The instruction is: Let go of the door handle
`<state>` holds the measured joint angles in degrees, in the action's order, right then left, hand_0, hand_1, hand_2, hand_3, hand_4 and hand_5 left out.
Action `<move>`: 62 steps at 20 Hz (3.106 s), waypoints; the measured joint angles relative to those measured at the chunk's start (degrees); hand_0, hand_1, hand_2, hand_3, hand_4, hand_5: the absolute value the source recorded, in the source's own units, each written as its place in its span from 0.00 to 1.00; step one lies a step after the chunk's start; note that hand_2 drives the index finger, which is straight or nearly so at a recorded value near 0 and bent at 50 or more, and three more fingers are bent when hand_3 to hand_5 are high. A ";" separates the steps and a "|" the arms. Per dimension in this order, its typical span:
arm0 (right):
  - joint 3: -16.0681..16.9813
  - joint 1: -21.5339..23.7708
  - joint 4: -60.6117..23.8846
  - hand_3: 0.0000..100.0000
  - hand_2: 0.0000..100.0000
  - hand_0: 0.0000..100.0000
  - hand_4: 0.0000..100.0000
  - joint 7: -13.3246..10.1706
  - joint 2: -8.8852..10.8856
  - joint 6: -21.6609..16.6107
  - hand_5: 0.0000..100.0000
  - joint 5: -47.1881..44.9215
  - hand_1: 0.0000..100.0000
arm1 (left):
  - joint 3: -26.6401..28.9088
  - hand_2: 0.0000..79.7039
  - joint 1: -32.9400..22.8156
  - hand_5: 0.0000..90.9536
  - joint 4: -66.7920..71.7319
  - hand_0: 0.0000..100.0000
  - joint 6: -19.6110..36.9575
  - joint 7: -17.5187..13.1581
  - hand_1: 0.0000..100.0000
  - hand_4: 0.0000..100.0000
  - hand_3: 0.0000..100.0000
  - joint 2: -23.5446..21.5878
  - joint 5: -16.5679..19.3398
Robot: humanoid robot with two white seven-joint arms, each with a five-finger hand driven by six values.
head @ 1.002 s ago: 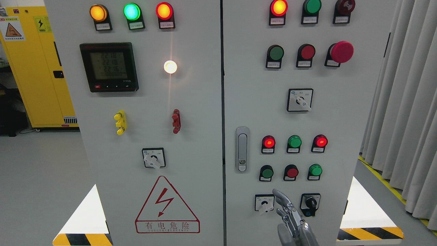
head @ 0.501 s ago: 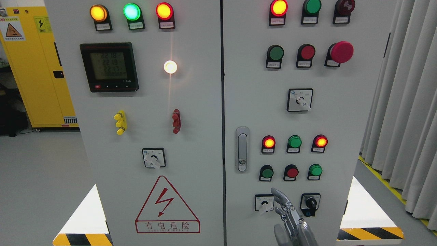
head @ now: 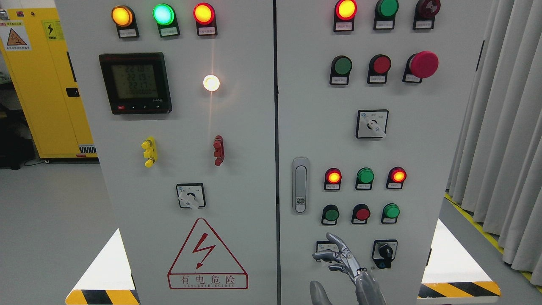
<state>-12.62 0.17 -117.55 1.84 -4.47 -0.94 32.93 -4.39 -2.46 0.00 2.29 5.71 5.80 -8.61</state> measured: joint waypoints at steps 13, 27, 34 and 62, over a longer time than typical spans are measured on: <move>-4.31 -5.77 4.37 1.00 0.00 0.65 1.00 -9.34 -1.21 1.01 1.00 38.63 0.40 | 0.00 0.00 0.00 0.00 0.00 0.12 0.00 0.00 0.56 0.00 0.00 0.00 0.00; -6.72 -12.03 11.59 1.00 0.00 0.65 1.00 -10.31 -2.56 8.41 1.00 54.49 0.40 | 0.00 0.00 0.00 0.00 0.00 0.12 0.00 0.00 0.56 0.00 0.00 0.00 0.00; -7.01 -13.61 14.36 1.00 0.00 0.65 1.00 -10.40 -2.89 9.81 1.00 55.70 0.40 | 0.00 0.00 0.00 0.00 0.00 0.12 0.00 0.00 0.56 0.00 0.00 0.00 0.00; -6.44 -16.91 19.35 1.00 0.03 0.65 1.00 -10.39 -3.23 12.13 1.00 55.45 0.41 | 0.00 0.00 0.00 0.00 0.00 0.12 0.00 0.00 0.56 0.00 0.00 0.00 0.00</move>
<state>-19.05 -16.74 -98.21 -8.55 -7.71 11.19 88.39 -4.39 -2.46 0.00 2.29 5.71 5.80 -8.61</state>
